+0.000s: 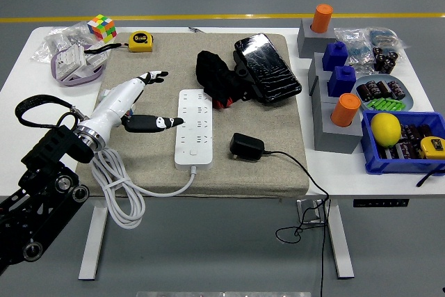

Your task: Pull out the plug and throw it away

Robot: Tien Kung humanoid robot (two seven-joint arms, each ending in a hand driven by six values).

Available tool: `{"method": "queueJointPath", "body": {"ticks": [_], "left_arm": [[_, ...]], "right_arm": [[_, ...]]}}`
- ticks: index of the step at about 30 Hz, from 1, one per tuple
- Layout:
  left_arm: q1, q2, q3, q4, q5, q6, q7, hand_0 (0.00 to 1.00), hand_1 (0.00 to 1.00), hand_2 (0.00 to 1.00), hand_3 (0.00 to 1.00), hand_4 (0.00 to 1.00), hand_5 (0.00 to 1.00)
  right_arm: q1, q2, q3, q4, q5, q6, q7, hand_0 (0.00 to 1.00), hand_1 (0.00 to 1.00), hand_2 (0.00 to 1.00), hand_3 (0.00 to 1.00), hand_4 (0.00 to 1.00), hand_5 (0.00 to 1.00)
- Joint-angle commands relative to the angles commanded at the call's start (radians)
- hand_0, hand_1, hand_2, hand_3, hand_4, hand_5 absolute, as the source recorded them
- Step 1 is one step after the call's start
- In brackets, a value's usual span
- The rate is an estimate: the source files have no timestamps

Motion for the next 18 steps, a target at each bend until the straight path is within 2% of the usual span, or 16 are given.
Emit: {"method": "queueJointPath", "body": {"ticks": [18], "left_arm": [[0.007,0.000,-0.012,0.004,0.002,-0.003,0.001,0.839,0.878,0.889,0.932,0.957,0.427]], "right_arm": [[0.003,0.001,-0.011,0.004,0.005,-0.004,0.002,0.569,0.645,0.669,0.568,0.971,0.491]]}}
